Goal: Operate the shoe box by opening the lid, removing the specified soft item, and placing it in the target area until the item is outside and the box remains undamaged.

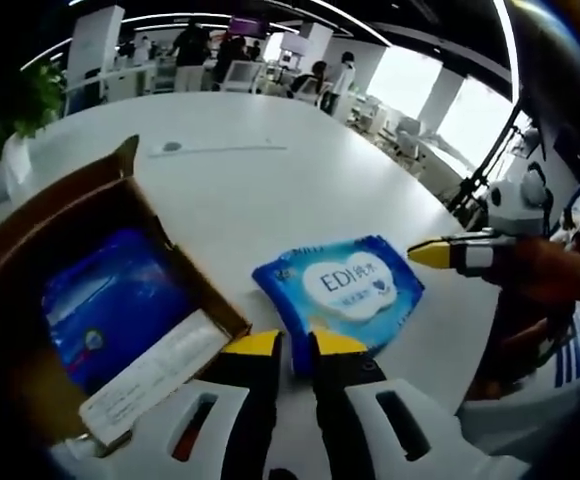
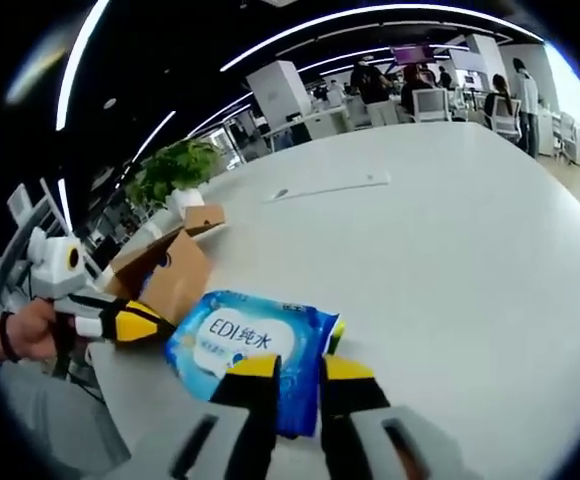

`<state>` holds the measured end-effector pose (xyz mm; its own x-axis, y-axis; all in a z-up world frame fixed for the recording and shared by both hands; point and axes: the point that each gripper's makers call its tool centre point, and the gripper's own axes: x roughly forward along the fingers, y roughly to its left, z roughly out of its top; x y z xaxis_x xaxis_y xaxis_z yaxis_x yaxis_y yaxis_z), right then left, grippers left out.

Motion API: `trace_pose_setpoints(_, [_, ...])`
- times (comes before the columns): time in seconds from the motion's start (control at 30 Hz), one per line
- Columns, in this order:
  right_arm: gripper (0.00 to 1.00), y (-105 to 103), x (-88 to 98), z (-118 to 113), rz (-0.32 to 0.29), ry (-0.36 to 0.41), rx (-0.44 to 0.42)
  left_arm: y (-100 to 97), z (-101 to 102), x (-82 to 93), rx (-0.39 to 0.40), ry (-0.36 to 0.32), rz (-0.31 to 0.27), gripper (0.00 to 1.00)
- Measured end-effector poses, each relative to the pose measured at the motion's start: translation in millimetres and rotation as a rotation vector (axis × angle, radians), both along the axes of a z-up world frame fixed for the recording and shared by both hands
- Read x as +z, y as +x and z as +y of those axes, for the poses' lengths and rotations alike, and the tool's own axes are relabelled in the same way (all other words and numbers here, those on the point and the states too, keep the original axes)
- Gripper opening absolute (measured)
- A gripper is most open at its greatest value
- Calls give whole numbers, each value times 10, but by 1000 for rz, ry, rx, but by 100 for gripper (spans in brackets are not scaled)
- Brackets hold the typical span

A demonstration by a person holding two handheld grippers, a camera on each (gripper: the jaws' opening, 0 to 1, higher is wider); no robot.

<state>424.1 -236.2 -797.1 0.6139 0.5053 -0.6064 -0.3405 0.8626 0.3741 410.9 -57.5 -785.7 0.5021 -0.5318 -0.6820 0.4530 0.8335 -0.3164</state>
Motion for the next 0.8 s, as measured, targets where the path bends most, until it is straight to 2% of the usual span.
trace_pose_setpoints(0.2, [15, -23, 74, 26, -15, 4, 3, 6, 41, 121, 3, -18, -21, 14])
trace_pose_setpoints(0.33, [16, -23, 130, 38, -22, 7, -1, -6, 84, 217, -16, 11, -63, 15])
trace_pose_setpoints(0.8, [20, -72, 275, 130, -43, 9, 9, -4, 316, 413, 8, -19, -103, 21])
